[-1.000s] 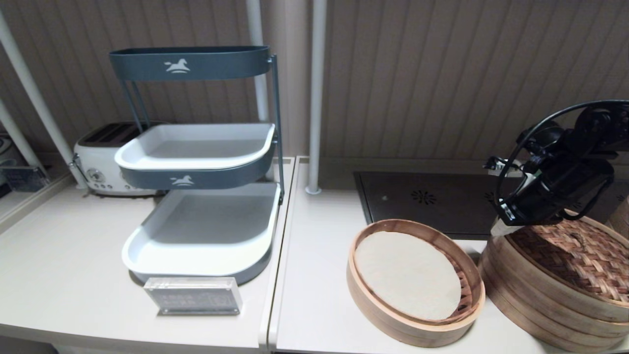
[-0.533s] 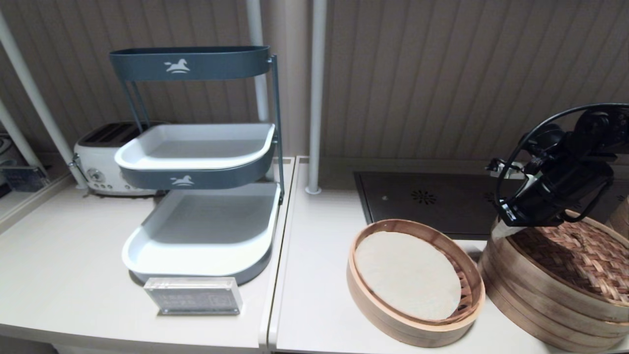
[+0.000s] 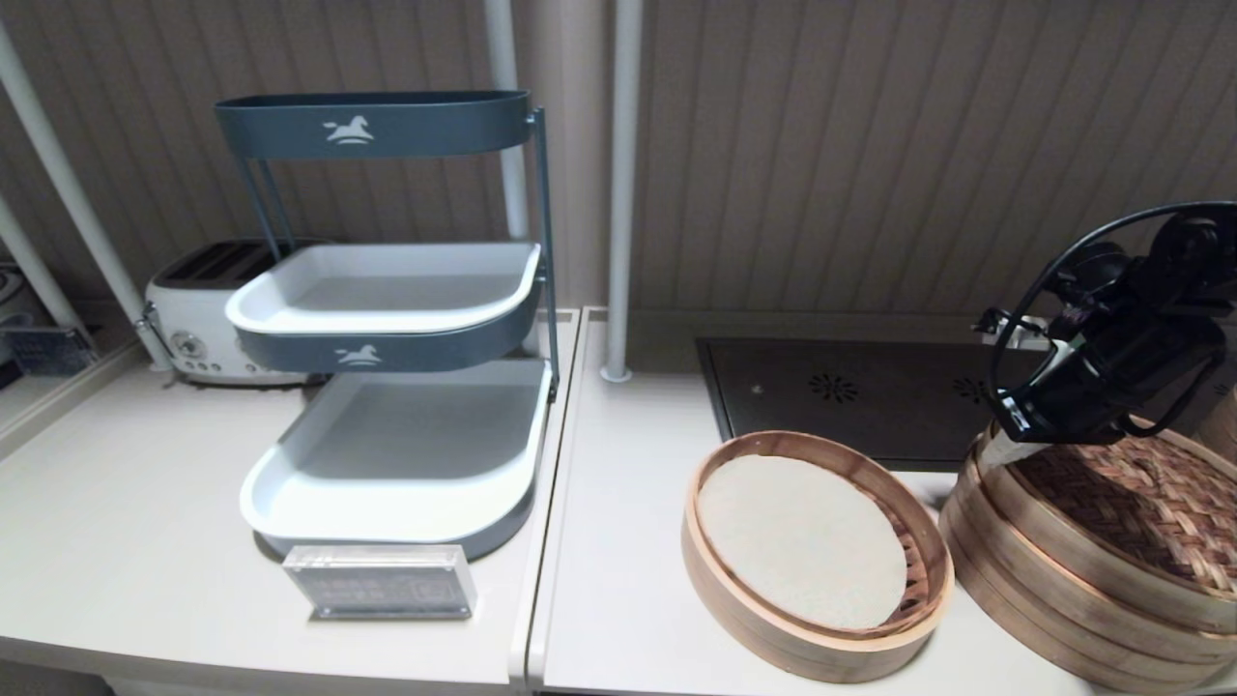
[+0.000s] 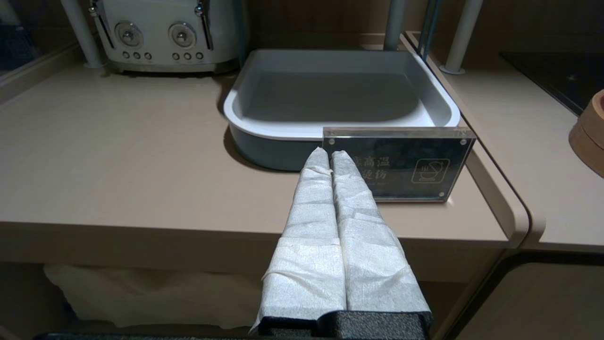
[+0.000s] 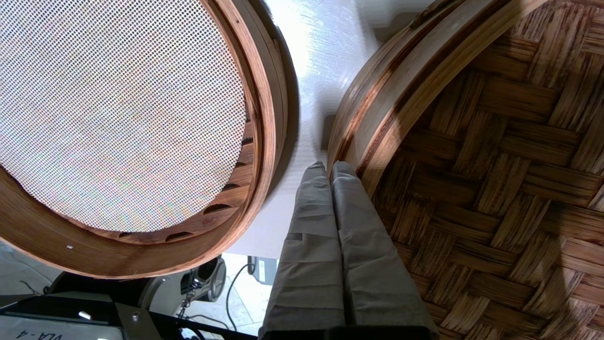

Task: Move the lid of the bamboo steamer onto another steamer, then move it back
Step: Pick up the steamer

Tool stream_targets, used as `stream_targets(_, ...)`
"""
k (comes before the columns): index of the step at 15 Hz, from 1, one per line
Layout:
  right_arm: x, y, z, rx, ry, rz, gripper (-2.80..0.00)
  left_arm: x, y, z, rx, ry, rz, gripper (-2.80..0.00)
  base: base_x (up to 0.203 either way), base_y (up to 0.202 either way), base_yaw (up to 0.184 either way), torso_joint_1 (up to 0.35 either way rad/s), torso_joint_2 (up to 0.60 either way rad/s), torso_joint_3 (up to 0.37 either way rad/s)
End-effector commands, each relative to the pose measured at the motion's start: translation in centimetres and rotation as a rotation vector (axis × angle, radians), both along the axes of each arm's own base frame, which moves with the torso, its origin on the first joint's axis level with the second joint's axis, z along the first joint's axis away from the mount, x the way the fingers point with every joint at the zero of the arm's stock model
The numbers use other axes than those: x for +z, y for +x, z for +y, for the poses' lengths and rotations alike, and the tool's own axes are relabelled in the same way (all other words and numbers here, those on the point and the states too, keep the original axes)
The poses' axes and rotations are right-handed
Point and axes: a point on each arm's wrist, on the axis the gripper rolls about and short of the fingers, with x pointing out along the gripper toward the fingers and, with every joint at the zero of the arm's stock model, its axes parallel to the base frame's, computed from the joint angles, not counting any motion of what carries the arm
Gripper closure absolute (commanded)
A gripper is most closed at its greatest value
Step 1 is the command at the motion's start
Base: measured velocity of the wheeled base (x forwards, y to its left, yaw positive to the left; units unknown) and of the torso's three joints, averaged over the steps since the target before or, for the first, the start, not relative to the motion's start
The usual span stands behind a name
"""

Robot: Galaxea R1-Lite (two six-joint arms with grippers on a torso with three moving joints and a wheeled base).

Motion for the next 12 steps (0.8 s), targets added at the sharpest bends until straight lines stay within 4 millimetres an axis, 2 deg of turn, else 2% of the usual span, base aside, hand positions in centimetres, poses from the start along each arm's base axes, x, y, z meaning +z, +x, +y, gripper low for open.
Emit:
stream_targets(1, 0.1, -0.1, 0.1, 0.004, 0.001, 0.002, 0.0, -0.8, 0.2, 0.0, 0.0, 0.0, 0.025, 0.0, 0.0, 0.0, 0.0, 0.0, 0.0, 0.0)
stream_targets(4, 1.0, -0.2, 0.4, 0.011, -0.003, -0.042, 0.0, -0.8, 0.2, 0.0, 0.0, 0.0, 0.025, 0.0, 0.0, 0.0, 0.0, 0.0, 0.0, 0.0)
stream_targets(8, 4.5, -1.9, 1.8, 0.029, -0.011, -0.149, 0.0, -0.8, 0.2, 0.0, 0.0, 0.0, 0.025, 0.0, 0.0, 0.0, 0.0, 0.0, 0.0, 0.0)
stream_targets(10, 6.7, -3.4, 2.5, 0.02, -0.002, -0.216, 0.0, -0.8, 0.2, 0.0, 0.0, 0.0, 0.025, 0.0, 0.0, 0.0, 0.0, 0.0, 0.0, 0.0)
stream_targets(12, 10.4, -6.9, 3.1, 0.008, 0.01, -0.337, 0.0, -0.8, 0.2, 0.0, 0.0, 0.0, 0.025, 0.0, 0.0, 0.0, 0.0, 0.0, 0.0, 0.0)
